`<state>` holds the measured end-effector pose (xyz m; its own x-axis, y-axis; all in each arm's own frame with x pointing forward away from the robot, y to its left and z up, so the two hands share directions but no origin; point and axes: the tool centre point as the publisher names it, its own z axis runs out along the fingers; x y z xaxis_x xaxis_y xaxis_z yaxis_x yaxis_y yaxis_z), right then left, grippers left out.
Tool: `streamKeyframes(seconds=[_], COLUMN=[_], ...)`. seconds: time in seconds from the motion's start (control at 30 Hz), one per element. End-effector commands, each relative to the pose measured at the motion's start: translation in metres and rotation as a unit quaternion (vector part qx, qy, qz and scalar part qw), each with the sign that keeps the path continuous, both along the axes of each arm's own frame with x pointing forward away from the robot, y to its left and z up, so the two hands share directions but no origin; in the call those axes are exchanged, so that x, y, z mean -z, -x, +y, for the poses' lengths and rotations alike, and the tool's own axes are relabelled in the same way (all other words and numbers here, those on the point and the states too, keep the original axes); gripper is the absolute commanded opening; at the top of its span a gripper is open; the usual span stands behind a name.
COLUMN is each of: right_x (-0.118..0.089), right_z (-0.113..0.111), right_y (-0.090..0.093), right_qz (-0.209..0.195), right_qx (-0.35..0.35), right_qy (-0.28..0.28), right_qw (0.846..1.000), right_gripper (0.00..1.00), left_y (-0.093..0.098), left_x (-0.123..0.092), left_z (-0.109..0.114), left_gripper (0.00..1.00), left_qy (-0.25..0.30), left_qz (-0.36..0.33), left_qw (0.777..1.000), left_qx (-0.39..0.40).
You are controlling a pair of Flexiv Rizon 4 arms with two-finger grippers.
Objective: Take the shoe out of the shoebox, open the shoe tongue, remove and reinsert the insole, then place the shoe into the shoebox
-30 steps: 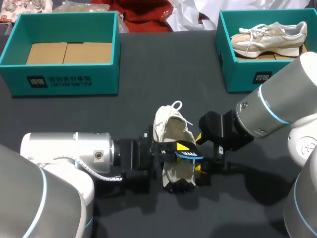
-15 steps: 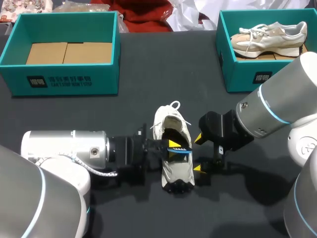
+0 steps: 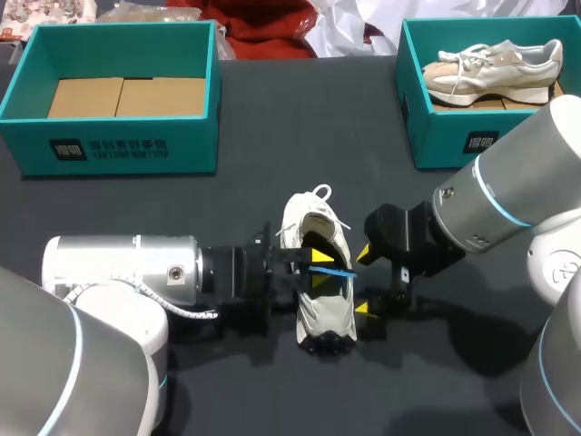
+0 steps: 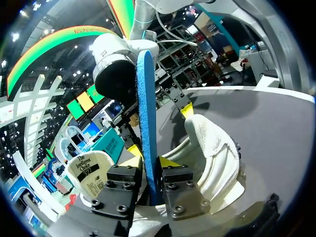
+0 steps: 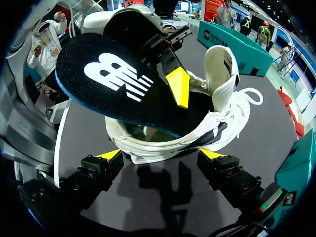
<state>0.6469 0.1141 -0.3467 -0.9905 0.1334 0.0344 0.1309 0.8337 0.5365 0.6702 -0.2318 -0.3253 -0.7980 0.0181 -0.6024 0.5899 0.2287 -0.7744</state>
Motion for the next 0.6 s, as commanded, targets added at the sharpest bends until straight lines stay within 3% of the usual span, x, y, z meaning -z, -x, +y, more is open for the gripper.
streamKeyframes(seconds=[0.03, 0.17, 0.4, 0.47, 0.53, 0.6], right_x=[0.001, 0.001, 0.001, 0.001, 0.001, 0.001], right_z=[0.0, 0.0, 0.0, 0.0, 0.0, 0.0], right_y=[0.002, 0.002, 0.002, 0.002, 0.002, 0.002], right_qz=[-0.001, -0.001, -0.001, -0.001, -0.001, -0.001], right_qx=[0.001, 0.001, 0.001, 0.001, 0.001, 0.001], right_qy=[0.0, 0.0, 0.0, 0.0, 0.0, 0.0], right_qw=[1.0, 1.0, 1.0, 1.0, 1.0, 1.0], right_gripper=[1.0, 1.0, 1.0, 1.0, 1.0, 1.0], left_y=[0.004, 0.008, 0.018, 0.021, 0.024, 0.027], left_x=[-0.006, -0.013, -0.023, -0.026, -0.028, -0.028], left_z=[-0.002, -0.005, -0.014, -0.016, -0.018, -0.018], left_gripper=[0.26, 0.31, 0.28, 0.2, 0.0, 0.0], left_qy=[0.001, 0.006, 0.01, 0.011, 0.011, 0.012], left_qz=[-0.004, -0.007, -0.012, -0.016, -0.02, -0.027], left_qw=[1.0, 1.0, 1.0, 1.0, 1.0, 0.999], left_qx=[-0.001, 0.001, 0.012, 0.016, 0.02, 0.023])
